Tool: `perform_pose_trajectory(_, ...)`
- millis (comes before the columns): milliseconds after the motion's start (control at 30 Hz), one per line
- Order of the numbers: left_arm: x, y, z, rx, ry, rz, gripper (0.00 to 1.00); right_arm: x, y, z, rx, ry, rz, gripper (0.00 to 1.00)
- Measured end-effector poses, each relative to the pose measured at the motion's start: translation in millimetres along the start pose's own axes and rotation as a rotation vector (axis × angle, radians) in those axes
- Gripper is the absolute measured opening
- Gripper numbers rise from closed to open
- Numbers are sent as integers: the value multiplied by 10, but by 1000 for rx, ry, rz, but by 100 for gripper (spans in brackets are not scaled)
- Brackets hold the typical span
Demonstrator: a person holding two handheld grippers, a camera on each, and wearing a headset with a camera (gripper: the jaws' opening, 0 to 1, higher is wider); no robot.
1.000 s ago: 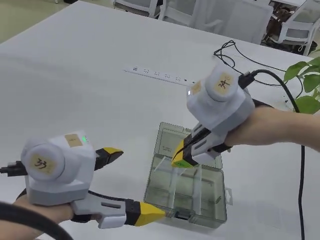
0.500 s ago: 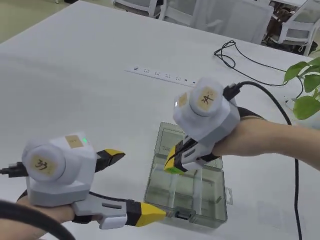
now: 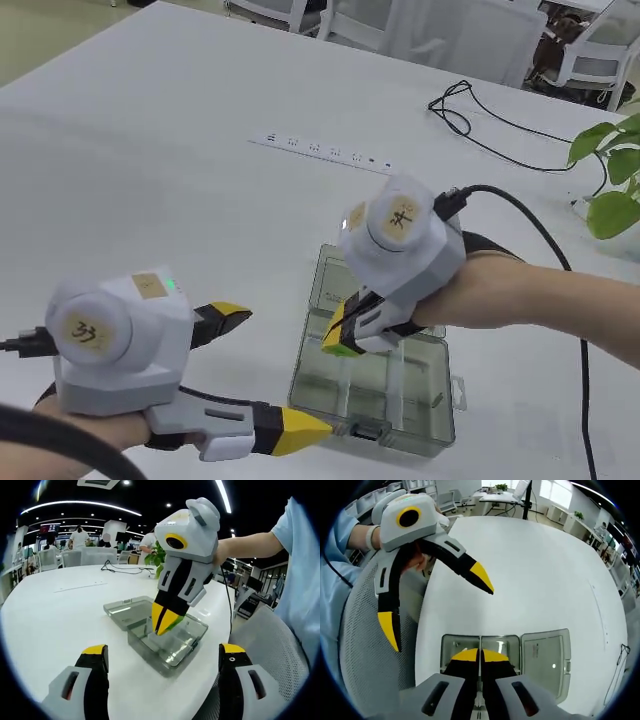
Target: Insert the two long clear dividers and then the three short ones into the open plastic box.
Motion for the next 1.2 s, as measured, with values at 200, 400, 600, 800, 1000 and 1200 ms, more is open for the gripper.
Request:
perform_pose_trajectory(200,-3,3,-5,-2,1,2,93,-2,48,84,-22,-4,3,2)
perform_pose_trajectory(400,-6,8,-5,-3,3,0,92,1,70,111,-33,-9,15,2)
perform_pose_trajectory(600,5,16,7,-3,10,-1,92,-7,101,146,-38,-11,23,2)
perform_pose_trajectory(800,5,13,3,-2,11,-1,92,-8,94,134,-38,-7,19,2)
perform_pose_trajectory(1000,11,-3,1,-2,11,2,91,-10,90,135,-41,-8,9,2)
perform_pose_trajectory(1200,15,-4,3,-5,15,4,91,-10,89,133,-39,-16,12,2)
Point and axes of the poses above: the centre of the closed fingertips' face, and the gripper's own axes: z roughly forward along the fingers, x roughly to its right, y roughly out of its underside, the point moved 4 cm from there along -z, roughly backward along the fingers, and after that the axes turned 13 degrees about x, right-handed, at the moved point
